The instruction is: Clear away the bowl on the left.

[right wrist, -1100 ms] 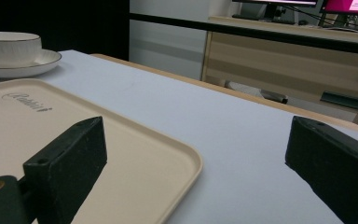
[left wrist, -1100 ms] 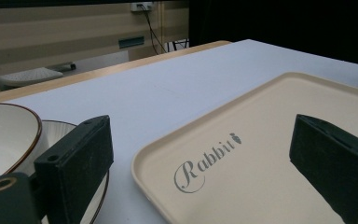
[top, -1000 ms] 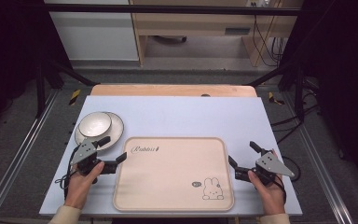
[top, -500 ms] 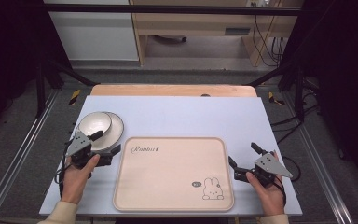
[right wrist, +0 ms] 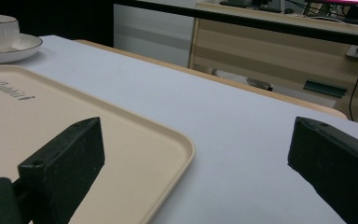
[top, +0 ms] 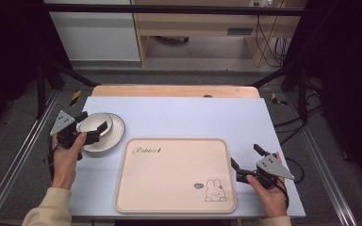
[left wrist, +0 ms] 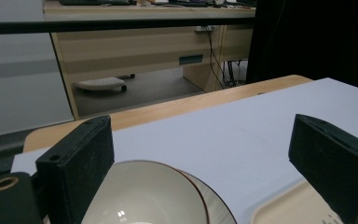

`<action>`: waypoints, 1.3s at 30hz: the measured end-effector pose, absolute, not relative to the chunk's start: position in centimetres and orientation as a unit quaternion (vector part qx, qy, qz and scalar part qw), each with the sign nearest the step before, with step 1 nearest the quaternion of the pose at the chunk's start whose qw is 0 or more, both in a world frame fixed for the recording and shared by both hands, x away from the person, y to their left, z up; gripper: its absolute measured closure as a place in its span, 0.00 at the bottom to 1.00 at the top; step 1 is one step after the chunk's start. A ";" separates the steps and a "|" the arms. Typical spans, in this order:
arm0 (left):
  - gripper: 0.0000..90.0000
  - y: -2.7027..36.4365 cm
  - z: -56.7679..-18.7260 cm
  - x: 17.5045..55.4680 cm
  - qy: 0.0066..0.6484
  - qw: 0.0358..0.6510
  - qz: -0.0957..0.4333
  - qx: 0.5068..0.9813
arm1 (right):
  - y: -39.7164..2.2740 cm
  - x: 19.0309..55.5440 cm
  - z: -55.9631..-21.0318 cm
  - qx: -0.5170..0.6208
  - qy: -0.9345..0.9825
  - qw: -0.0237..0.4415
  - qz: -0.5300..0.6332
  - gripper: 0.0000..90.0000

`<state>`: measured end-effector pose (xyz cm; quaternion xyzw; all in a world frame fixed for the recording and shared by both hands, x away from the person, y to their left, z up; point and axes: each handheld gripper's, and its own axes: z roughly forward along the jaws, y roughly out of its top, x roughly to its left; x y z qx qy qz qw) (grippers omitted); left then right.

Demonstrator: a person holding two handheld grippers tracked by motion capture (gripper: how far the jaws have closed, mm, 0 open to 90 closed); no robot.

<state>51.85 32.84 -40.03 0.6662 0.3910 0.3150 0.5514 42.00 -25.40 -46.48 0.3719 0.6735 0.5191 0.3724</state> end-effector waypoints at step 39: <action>0.31 37.5 -41.2 53.3 0.570 0.415 0.291 0.647 | -25.3 42.0 -46.6 0.378 0.671 0.356 0.529 0.04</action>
